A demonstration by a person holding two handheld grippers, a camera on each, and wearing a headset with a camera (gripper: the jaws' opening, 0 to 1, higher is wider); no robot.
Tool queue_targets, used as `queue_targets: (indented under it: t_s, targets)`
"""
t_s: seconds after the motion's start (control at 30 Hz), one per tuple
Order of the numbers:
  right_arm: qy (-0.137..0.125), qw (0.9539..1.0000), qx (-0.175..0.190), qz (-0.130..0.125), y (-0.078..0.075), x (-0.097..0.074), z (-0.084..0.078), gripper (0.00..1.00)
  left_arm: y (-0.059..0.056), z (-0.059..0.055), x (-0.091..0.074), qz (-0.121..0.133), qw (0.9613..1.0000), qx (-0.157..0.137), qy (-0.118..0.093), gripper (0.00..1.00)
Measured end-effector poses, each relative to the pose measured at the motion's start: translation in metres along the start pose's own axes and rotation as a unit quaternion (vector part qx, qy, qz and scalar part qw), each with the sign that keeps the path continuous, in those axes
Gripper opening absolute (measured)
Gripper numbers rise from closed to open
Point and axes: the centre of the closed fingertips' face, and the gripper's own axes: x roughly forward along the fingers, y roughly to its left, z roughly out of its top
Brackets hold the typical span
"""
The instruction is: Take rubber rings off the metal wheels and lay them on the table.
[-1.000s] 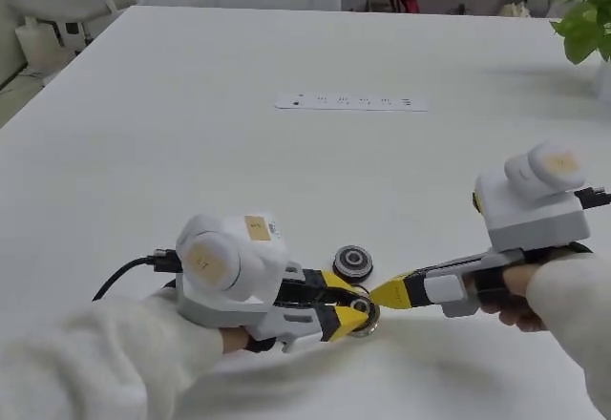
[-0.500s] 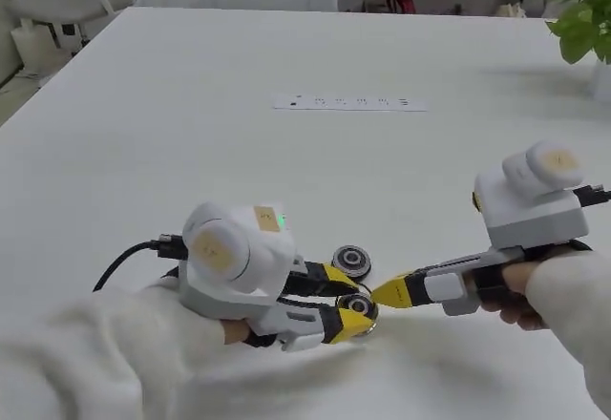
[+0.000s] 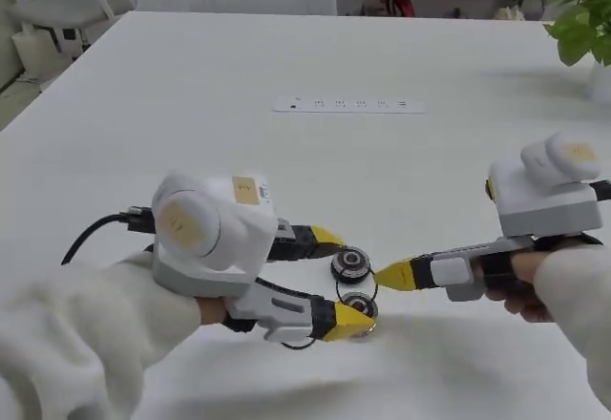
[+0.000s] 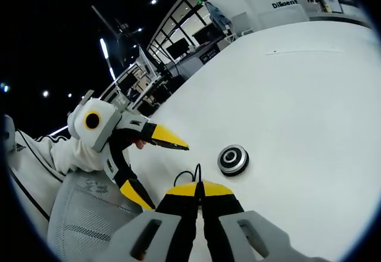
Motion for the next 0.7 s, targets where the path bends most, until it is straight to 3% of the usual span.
queue_targets:
  t_s: [0.17, 0.37, 0.5, 0.7]
  targets:
    - [-0.009, 1.0, -0.002, 0.002, 0.003, -0.001, 0.005, 0.0, 0.004, 0.013, -0.01, 0.008, 0.9998, 0.004, -0.016, 0.62]
    - [-0.024, 0.9997, -0.003, 0.009, 0.008, -0.004, 0.013, 0.0, 0.012, 0.023, -0.02, 0.023, 0.9995, 0.006, -0.019, 0.74]
    - [-0.03, 0.9995, -0.003, 0.012, 0.01, -0.004, 0.016, 0.0, 0.015, 0.026, -0.026, 0.03, 0.9992, -0.001, -0.024, 0.84]
    - [-0.035, 0.9993, -0.002, 0.015, 0.012, -0.004, 0.019, 0.0, 0.018, 0.026, -0.035, 0.039, 0.999, -0.006, -0.023, 0.89]
